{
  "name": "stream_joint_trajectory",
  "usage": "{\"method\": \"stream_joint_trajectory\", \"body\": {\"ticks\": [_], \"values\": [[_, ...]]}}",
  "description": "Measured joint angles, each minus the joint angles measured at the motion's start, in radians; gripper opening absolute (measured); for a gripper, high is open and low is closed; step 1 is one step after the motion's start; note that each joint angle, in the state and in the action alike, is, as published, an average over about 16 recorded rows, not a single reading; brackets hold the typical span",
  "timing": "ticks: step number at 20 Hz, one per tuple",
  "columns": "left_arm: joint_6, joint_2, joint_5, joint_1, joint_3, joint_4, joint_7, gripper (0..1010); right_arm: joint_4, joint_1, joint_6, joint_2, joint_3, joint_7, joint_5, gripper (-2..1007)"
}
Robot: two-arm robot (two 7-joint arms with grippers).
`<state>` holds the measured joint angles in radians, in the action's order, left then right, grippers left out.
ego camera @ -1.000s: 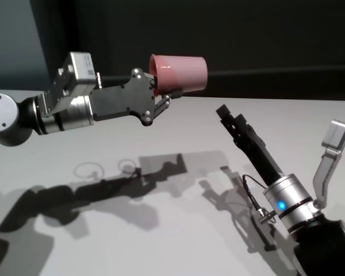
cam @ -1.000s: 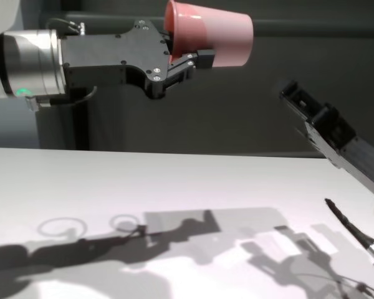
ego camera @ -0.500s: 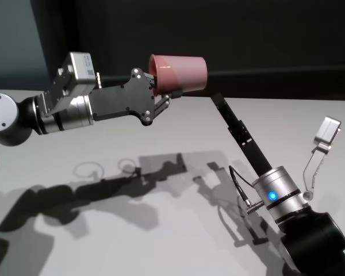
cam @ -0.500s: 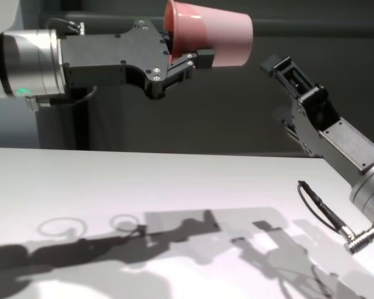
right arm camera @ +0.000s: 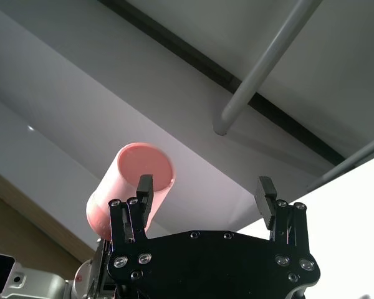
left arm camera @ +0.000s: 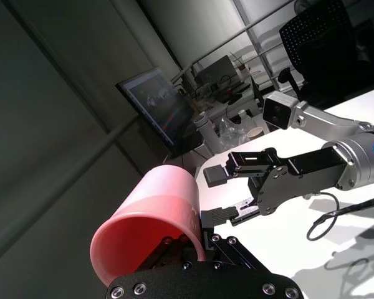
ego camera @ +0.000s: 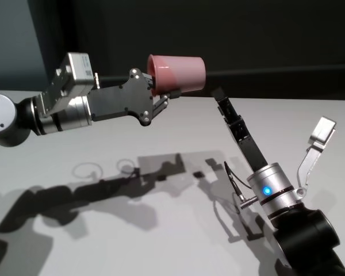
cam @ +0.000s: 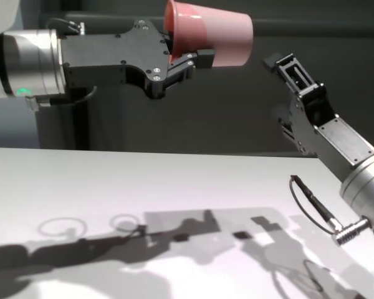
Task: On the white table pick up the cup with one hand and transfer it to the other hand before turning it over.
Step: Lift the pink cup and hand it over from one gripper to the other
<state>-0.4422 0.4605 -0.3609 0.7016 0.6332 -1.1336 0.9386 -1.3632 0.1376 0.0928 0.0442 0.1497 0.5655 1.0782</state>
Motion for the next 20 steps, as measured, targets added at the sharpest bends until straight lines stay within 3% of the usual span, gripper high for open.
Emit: {"method": "stream_joint_trajectory", "body": {"ticks": [12,20], "values": [[0.0,0.0,0.0,0.0,0.0,0.0,0.0,38,-0.079,-0.019,-0.013,-0.017,0.039,-0.01,0.012,1000],[0.0,0.0,0.0,0.0,0.0,0.0,0.0,38,-0.114,-0.036,-0.014,-0.014,0.047,-0.038,0.053,1000]]}}
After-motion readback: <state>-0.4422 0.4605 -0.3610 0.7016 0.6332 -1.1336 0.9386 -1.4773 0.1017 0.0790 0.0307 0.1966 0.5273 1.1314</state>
